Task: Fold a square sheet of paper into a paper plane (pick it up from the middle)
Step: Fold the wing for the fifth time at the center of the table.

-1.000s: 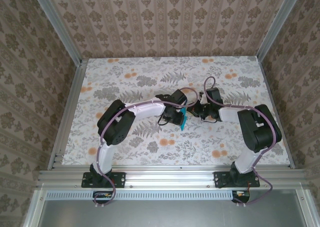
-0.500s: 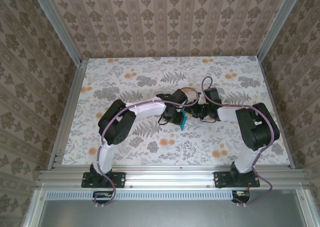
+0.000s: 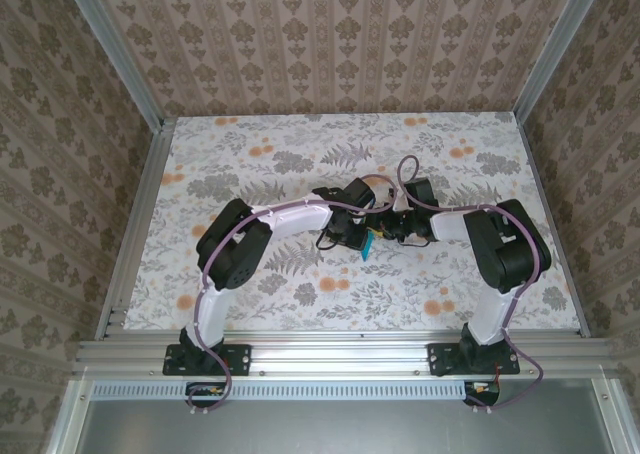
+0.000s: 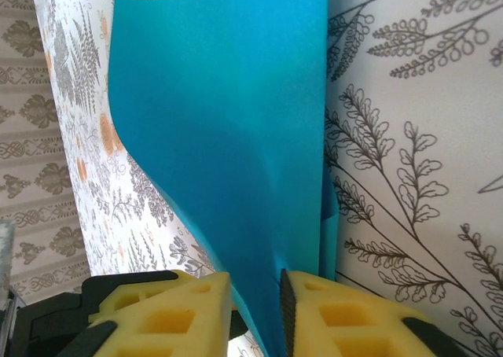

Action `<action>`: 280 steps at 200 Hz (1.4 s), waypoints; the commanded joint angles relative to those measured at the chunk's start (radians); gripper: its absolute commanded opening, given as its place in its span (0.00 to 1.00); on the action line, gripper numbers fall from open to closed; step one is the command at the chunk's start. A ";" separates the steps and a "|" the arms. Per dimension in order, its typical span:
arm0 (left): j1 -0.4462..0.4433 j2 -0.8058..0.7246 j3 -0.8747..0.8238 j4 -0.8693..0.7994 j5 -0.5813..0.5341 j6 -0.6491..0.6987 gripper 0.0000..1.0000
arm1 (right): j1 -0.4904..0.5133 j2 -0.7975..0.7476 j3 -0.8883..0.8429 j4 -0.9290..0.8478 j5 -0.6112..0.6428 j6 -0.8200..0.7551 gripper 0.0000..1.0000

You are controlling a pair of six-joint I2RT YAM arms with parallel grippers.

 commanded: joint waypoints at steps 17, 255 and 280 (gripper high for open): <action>-0.005 0.065 -0.048 -0.053 0.008 0.004 0.33 | 0.006 0.015 0.023 -0.064 0.042 -0.035 0.19; 0.121 -0.215 -0.486 0.794 0.221 -0.392 0.34 | 0.002 0.029 0.014 -0.068 0.082 -0.029 0.13; 0.123 -0.212 -0.471 0.790 0.217 -0.381 0.34 | 0.002 0.032 0.014 -0.068 0.082 -0.027 0.13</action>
